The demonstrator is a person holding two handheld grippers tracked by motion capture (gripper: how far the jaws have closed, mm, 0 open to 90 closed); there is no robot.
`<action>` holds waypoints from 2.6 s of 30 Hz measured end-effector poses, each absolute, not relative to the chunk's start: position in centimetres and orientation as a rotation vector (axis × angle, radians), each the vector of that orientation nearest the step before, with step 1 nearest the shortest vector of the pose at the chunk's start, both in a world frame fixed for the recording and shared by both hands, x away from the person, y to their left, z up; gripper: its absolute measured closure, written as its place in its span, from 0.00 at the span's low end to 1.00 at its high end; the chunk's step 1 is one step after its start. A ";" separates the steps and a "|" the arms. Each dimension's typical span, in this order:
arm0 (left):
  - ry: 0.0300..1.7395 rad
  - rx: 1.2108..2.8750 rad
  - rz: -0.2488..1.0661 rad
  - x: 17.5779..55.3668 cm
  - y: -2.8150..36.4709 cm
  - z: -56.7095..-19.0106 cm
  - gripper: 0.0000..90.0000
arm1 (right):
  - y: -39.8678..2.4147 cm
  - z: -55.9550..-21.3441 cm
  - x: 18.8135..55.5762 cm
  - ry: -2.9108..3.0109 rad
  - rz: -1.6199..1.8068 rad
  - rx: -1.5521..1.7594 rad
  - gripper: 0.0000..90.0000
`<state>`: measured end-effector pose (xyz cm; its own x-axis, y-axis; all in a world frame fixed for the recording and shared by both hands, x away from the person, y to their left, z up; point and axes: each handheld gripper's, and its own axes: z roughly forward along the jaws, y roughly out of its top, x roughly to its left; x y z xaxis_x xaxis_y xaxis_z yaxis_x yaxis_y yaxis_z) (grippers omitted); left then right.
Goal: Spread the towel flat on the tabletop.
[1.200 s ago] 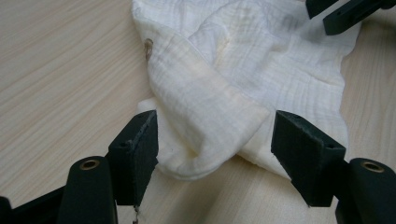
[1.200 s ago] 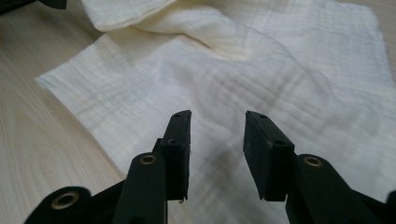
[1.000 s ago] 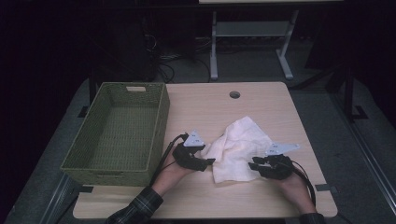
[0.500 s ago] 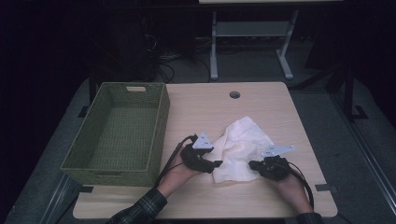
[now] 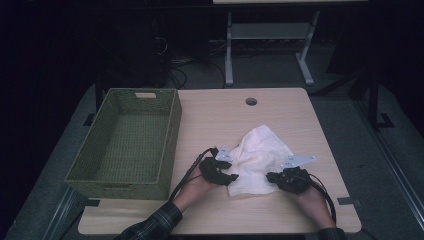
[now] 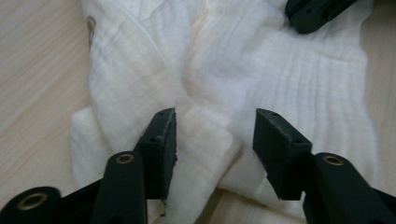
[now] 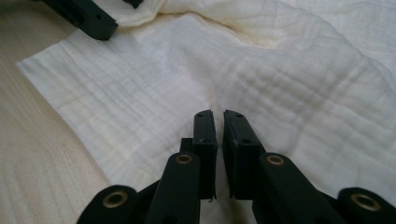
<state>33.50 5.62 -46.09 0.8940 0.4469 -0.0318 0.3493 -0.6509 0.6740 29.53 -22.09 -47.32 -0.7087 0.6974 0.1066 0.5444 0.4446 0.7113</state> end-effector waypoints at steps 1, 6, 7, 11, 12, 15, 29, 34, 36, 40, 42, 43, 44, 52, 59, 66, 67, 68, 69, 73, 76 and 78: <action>0.575 2.336 0.180 33.5 5.6 -46.2 0.60 | -22.1 -47.3 29.5 2.493 1.114 1.085 0.92; 0.582 2.335 0.185 33.9 5.9 -46.1 0.79 | -22.1 -47.3 29.5 2.492 1.114 1.082 0.92; 0.588 2.327 0.177 34.0 6.0 -45.9 0.83 | -22.1 -47.3 29.5 2.492 1.114 1.079 0.92; 0.600 2.303 0.177 34.1 6.3 -45.1 0.95 | -22.1 -47.3 29.5 2.489 1.113 1.075 0.92; 0.599 2.297 0.181 34.2 6.4 -44.8 0.95 | -22.1 -47.3 29.5 2.489 1.113 1.076 0.92; 0.606 2.273 0.188 34.4 6.6 -43.8 0.95 | -22.1 -47.3 29.5 2.489 1.113 1.077 0.93; 0.655 2.216 0.200 36.9 6.9 -40.9 0.96 | -22.2 -47.3 29.4 2.491 1.107 1.091 0.95; 0.683 2.177 0.204 38.1 6.7 -40.1 0.96 | -22.3 -47.3 29.3 2.493 1.102 1.085 0.95; 0.688 2.171 0.206 38.5 6.6 -39.9 0.96 | -22.4 -47.2 29.2 2.492 1.089 1.078 0.95; 0.700 2.161 0.213 39.3 6.3 -39.6 0.96 | -22.8 -47.1 29.1 2.487 1.073 1.083 0.95; 0.711 2.155 0.220 39.7 6.2 -39.6 0.96 | -23.1 -47.1 29.1 2.483 1.071 1.097 0.95; 0.713 2.152 0.226 39.9 6.1 -39.6 0.96 | -23.2 -47.1 29.0 2.482 1.070 1.099 0.95; 0.716 2.157 0.229 40.2 6.0 -39.5 0.96 | -23.4 -47.1 29.1 2.481 1.064 1.094 0.95; 0.753 2.130 0.254 42.4 5.5 -40.4 0.96 | -24.3 -47.1 29.0 2.467 1.054 1.104 0.95; 0.801 2.164 0.284 44.2 5.7 -42.0 0.95 | -24.4 -47.1 29.0 2.469 1.051 1.105 0.95; 0.843 2.149 0.333 44.8 6.7 -41.5 0.78 | -24.5 -47.1 29.0 2.469 1.057 1.098 0.95; 0.839 2.149 0.337 44.7 6.7 -41.3 0.74 | -24.5 -47.1 29.0 2.468 1.058 1.100 0.95; 0.836 2.149 0.335 44.6 6.8 -40.9 0.70 | -24.5 -47.1 29.0 2.470 1.053 1.099 0.95; 0.833 2.145 0.328 44.4 6.8 -40.8 0.67 | -24.4 -47.1 29.0 2.466 1.056 1.099 0.95; 0.803 2.148 0.305 43.2 6.9 -40.0 0.59 | -24.4 -47.1 29.0 2.469 1.042 1.104 0.95; 0.795 2.129 0.266 41.9 6.9 -39.9 0.58 | -24.4 -46.9 28.9 2.466 1.045 1.103 0.94; 0.779 2.144 0.262 40.8 6.9 -39.9 0.60 | -24.7 -46.7 28.8 2.449 1.064 1.105 0.94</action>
<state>40.85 6.91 -39.92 0.7870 0.6123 -0.0761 0.4413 -0.4724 0.7630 28.84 -24.66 -46.66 -0.6807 0.7296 0.0660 0.5461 0.4453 0.7096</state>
